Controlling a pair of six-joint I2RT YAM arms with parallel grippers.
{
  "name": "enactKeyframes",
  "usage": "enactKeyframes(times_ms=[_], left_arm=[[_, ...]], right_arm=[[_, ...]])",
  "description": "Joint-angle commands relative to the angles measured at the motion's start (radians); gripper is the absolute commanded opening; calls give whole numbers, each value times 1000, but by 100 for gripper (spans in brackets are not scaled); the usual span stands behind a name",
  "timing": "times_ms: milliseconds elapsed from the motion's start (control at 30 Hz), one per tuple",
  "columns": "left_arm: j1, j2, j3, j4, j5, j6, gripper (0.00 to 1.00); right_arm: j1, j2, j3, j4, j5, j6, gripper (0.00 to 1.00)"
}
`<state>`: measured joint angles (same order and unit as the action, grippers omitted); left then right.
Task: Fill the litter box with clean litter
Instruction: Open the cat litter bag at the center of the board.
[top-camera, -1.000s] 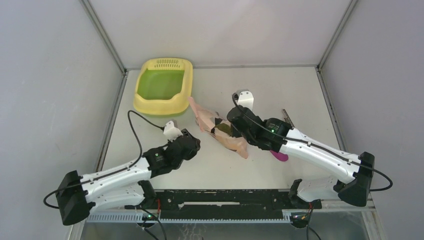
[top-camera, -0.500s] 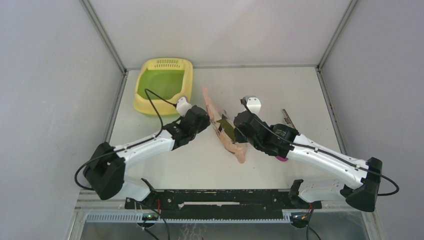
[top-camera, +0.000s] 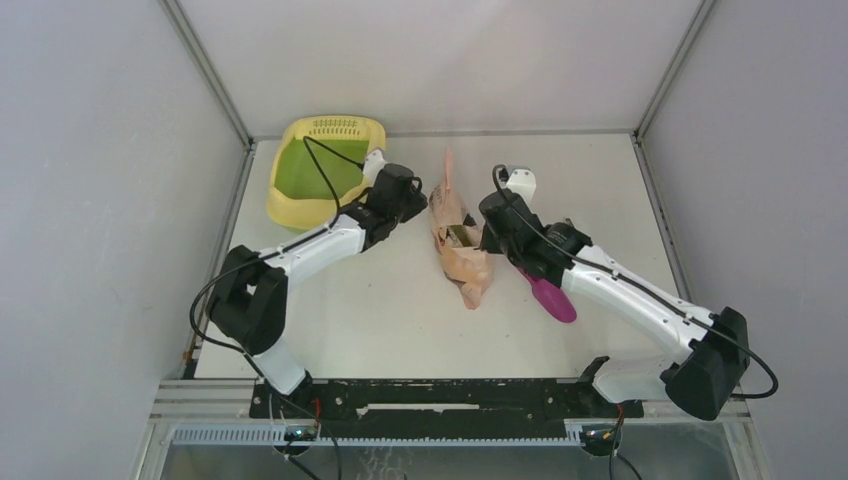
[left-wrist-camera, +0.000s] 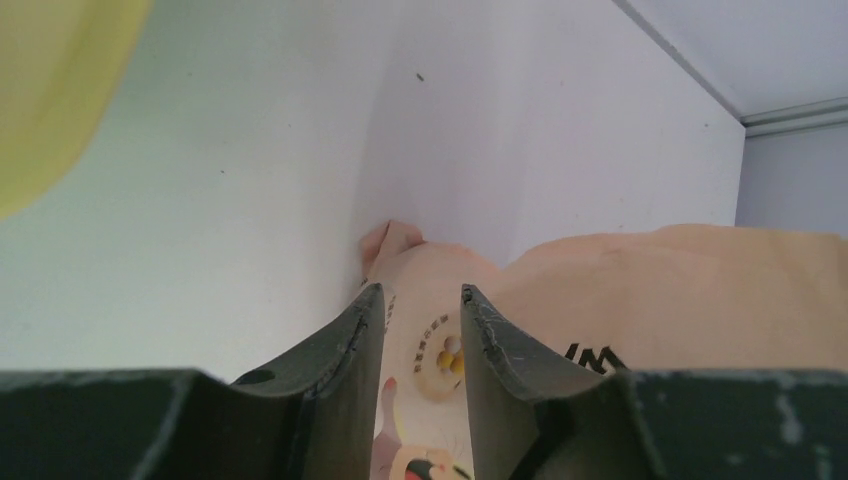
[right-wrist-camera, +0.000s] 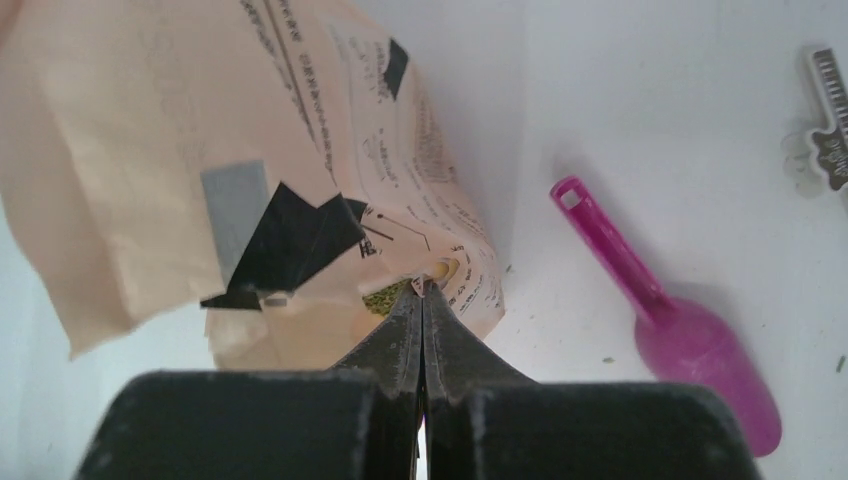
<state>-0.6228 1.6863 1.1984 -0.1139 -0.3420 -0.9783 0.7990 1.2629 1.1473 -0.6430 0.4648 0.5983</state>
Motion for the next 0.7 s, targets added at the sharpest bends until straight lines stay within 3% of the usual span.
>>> enactKeyframes(times_ms=[0,167,333,467,667], left_arm=[[13,-88,33,-15,33,64,38],[-7,-216,-56,-73,48,39,38],[-114,-314,-80,-135,53,0,41],[-151,-346,-136,-115,133,-102,50],[-188,-382,-185,-72,201,-181,52]], right_arm=[[-54,39,29,94,-1,-69,0],[-53,50,-39,125,-21,-46,0],[-28,19,-66,139,-18,-35,0],[-10,4,-66,149,-14,-35,0],[24,17,-66,139,4,-23,0]])
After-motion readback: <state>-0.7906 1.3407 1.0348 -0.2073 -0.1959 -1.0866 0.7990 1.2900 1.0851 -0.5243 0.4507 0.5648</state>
